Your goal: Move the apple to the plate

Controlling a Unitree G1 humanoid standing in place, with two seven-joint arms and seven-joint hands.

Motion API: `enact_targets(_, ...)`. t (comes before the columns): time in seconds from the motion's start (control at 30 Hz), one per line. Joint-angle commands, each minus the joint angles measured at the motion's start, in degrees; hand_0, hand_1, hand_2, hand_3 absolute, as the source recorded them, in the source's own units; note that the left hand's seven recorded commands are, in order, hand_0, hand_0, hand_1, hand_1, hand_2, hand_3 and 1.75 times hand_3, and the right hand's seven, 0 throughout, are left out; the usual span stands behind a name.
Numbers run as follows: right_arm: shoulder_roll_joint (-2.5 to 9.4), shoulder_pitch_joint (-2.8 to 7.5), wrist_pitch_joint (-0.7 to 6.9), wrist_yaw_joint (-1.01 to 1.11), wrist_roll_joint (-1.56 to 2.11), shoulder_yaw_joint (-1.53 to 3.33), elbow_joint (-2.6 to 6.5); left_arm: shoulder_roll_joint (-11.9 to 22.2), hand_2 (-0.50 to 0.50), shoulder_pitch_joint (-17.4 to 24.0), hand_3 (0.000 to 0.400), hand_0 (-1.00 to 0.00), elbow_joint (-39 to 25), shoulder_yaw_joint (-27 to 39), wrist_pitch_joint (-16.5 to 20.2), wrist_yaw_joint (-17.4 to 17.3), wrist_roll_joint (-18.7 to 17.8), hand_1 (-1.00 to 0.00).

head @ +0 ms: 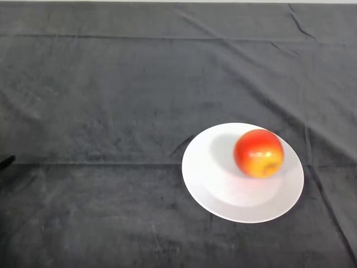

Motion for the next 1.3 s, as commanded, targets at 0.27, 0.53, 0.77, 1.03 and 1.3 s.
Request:
enact_targets(0.27, 2.84, 2.44, 0.34, -0.35, 0.19, 0.67, 1.42, 3.45, 0.00, 3.55, 0.000, 0.00, 2.17, 6.42, 4.39, -0.50, -3.83, 0.00)
enact_targets(0.53, 2.84, 2.46, 0.36, -0.35, 0.20, 0.67, 1.38, 3.61, 0.00, 4.22, 0.000, 0.00, 2.00, 11.35, 7.02, -0.14, -6.55, 0.00)
enact_targets(0.77, 2.84, 2.46, 0.37, -0.34, 0.20, 0.66, 1.38, 2.79, 0.00, 3.90, 0.000, 0.00, 1.57, 16.25, 9.20, 0.04, -10.00, 0.00)
enact_targets(1.03, 2.84, 2.45, 0.36, -0.34, 0.20, 0.67, 1.39, 1.95, 0.00, 2.90, 0.000, 0.00, 0.86, 20.55, 11.20, -0.17, -12.82, 0.00)
enact_targets(1.3, 2.84, 2.44, 0.36, -0.34, 0.20, 0.67, 1.41, 1.52, 0.00, 2.52, 0.000, 0.00, 0.22, 23.15, 12.30, -1.08, -13.91, 0.00)
